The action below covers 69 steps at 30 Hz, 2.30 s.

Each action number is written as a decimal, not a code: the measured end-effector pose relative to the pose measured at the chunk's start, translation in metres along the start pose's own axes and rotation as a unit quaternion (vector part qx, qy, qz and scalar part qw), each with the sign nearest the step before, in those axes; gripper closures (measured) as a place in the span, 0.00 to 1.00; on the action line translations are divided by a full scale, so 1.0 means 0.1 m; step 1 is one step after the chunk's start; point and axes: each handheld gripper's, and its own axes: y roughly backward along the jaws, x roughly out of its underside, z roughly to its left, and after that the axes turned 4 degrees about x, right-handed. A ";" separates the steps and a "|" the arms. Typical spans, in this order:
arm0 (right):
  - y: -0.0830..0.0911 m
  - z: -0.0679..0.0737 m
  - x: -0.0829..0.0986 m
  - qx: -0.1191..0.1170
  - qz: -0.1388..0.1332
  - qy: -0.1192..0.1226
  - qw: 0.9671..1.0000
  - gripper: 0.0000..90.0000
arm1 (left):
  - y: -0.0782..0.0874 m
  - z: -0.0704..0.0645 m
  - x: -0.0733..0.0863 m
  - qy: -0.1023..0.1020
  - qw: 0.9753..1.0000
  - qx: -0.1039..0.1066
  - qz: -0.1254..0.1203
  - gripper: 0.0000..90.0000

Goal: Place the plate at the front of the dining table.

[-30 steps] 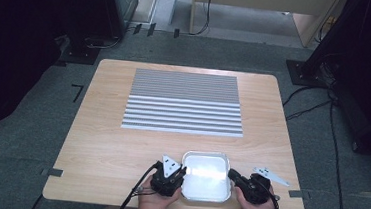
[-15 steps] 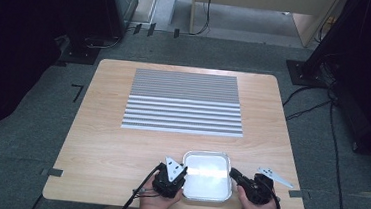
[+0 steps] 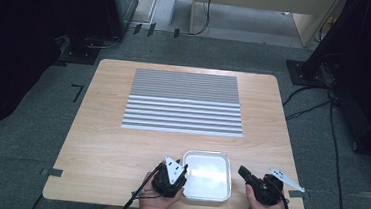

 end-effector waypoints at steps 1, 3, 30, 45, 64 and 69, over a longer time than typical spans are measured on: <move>0.00 0.00 0.01 -0.002 0.004 -0.002 1.000 1.00 | 0.00 0.00 0.00 0.001 1.000 0.008 0.006 0.78; -0.03 0.02 0.02 -0.012 0.015 0.000 1.000 0.99 | -0.01 -0.01 0.02 -0.001 1.000 0.015 0.012 0.82; -0.21 0.45 0.33 0.117 -0.006 0.126 0.985 0.97 | -0.04 -0.06 0.06 -0.022 1.000 0.001 0.008 0.91; -0.18 0.40 0.27 0.103 -0.015 0.053 0.993 1.00 | -0.08 -0.06 0.05 -0.016 1.000 0.000 0.010 0.86; -0.02 0.30 0.16 0.093 -0.054 0.003 0.994 1.00 | -0.10 -0.14 -0.01 -0.015 1.000 -0.016 0.008 0.61; 0.01 0.23 0.14 0.098 -0.059 -0.005 0.993 1.00 | -0.05 -0.19 -0.03 -0.009 1.000 0.009 0.002 0.66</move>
